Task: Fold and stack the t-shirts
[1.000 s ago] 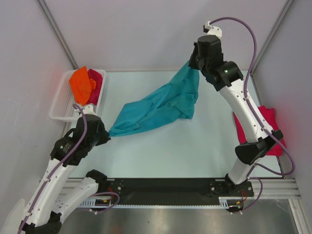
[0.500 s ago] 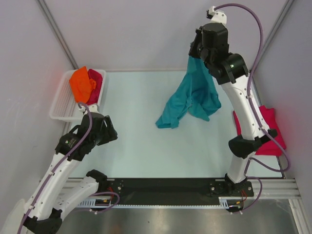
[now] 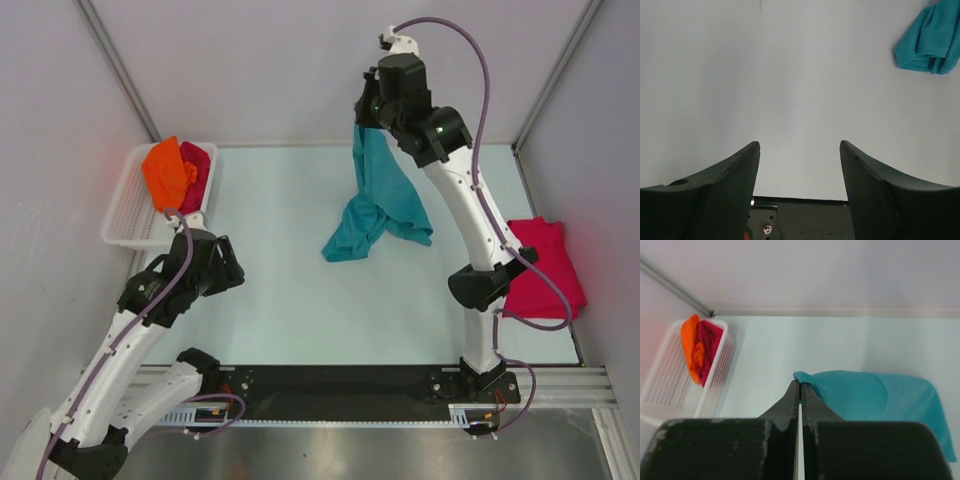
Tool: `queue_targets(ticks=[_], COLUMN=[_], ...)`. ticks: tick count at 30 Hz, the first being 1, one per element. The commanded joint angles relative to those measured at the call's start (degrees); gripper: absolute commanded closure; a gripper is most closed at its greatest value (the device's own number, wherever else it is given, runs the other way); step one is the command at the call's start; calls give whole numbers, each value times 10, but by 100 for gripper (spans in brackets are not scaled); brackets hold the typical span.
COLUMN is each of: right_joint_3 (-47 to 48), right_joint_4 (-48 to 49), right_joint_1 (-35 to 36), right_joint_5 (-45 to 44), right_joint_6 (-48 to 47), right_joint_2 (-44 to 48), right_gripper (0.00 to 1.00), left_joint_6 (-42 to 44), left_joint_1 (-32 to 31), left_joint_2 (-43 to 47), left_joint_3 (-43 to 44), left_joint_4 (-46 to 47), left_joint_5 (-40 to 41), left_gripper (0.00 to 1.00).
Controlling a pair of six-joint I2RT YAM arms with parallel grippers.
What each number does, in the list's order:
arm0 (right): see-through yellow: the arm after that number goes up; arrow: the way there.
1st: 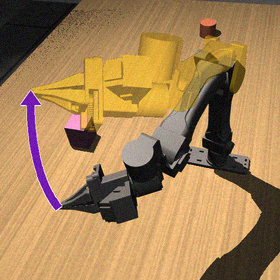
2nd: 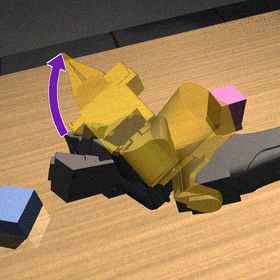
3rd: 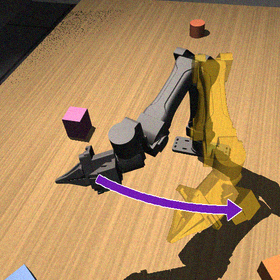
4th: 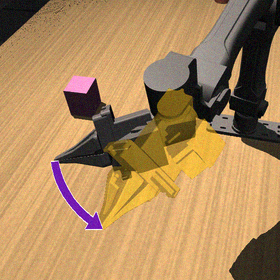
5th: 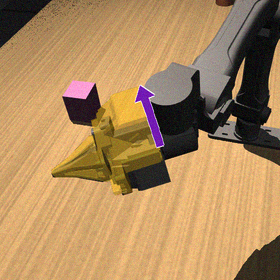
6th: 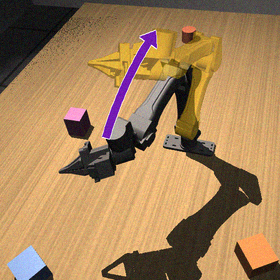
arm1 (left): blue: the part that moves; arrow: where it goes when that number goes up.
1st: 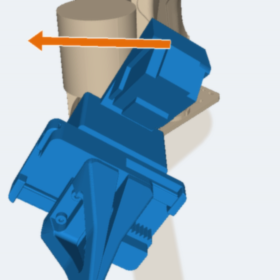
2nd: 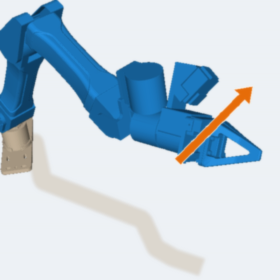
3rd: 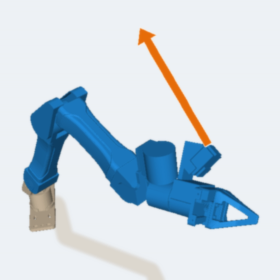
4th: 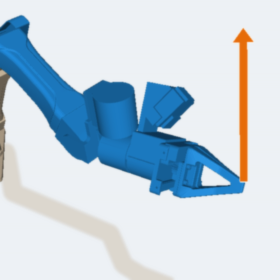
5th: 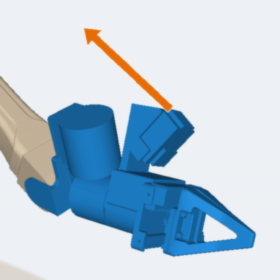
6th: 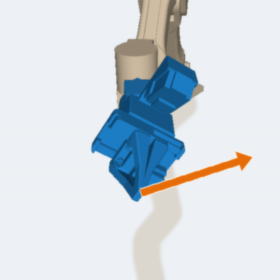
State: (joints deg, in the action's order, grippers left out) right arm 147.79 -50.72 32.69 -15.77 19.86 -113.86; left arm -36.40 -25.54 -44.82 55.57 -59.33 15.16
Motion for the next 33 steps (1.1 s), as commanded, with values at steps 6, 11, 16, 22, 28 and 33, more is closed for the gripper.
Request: queue_targets(ticks=[6, 11, 16, 22, 28, 33], right_joint_3=[-58, -58, -56, -26, -60, -94], right_joint_4=[-28, -35, -41, -48, -47, -45], right_joint_1=[140, 178, 181, 193, 162, 121], right_joint_5=[30, 20, 37, 67, 95, 91], right_joint_6=[-3, -3, 10, 24, 40, 43], right_joint_2=[31, 44, 41, 7, 4, 24], right_gripper=[100, 100, 100, 100, 100, 100], left_joint_6=[4, -2, 3, 19, 114, 162], left_joint_1=[-3, -3, -11, -93, -245, -343], left_joint_2=[-53, -113, -143, -213, -375, -497], left_joint_3=[-23, -14, 11, 32, 98, 166], left_joint_4=[112, 179, 221, 283, 284, 226], left_joint_5=[-63, -95, -104, -80, 30, 200], left_gripper=[30, 31, 32, 35, 37, 38])
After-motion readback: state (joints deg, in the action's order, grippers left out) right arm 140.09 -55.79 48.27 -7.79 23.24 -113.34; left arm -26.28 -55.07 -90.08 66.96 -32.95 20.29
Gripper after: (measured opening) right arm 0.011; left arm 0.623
